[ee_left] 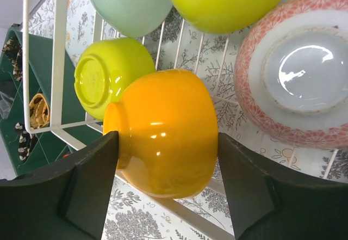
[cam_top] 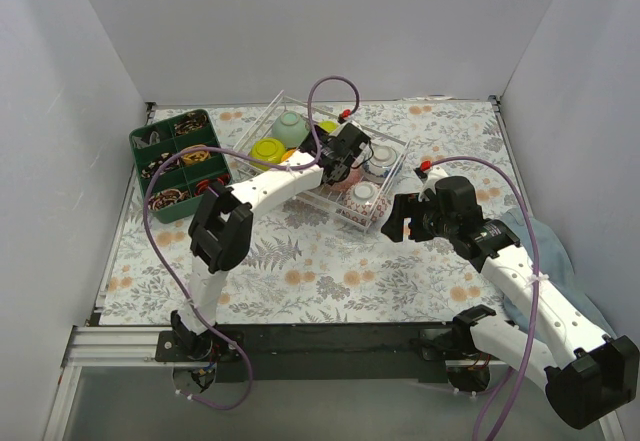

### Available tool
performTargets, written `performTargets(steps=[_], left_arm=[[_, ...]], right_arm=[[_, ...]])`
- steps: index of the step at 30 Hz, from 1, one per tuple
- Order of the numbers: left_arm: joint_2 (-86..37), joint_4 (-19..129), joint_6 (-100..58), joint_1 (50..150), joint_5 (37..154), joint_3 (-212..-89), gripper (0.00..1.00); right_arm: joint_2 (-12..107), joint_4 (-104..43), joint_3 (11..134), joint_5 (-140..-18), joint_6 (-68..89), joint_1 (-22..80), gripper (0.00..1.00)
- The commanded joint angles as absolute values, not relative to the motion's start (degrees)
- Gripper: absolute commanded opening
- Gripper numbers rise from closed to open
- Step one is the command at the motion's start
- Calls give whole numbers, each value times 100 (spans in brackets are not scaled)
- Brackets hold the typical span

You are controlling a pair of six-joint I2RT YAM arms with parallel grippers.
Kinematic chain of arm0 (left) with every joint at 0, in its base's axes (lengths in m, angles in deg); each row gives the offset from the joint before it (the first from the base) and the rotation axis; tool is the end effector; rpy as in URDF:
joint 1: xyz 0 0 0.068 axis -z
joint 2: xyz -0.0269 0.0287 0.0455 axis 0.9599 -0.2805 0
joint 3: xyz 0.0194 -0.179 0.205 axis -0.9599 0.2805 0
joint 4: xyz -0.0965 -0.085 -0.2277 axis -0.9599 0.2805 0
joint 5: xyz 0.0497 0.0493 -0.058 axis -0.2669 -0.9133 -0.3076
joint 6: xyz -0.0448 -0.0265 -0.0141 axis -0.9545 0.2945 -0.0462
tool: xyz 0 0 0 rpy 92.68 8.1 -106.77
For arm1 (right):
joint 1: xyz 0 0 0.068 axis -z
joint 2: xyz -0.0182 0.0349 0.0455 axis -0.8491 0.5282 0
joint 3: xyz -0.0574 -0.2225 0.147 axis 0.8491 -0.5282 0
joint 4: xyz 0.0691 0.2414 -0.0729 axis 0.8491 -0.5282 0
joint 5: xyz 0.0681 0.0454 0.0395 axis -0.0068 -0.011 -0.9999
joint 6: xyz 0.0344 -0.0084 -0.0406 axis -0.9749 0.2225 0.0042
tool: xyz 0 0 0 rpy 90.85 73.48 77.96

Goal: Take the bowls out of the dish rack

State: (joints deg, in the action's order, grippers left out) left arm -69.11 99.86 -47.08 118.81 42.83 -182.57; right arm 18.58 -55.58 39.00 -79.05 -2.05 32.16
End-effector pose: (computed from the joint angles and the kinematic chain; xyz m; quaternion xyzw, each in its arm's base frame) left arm 0.3397 -0.3057 0.2482 -0.0414 0.8961 0.1080 0.4286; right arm 0.1770 0.0918 0.2746 -0.0838 0.8850 0.2323 0.3946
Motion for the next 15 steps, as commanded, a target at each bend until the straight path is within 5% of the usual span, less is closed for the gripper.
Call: performTargets(steps=[1, 15], left_arm=[[-6165, 9577, -4569, 11836, 4160, -18125, 14], [-5541, 9630, -5895, 11327, 5749, -18186, 6]], right_arm=[[1801, -5408, 4145, -8029, -185, 3219, 85], [1853, -4847, 4277, -8749, -133, 3219, 85]])
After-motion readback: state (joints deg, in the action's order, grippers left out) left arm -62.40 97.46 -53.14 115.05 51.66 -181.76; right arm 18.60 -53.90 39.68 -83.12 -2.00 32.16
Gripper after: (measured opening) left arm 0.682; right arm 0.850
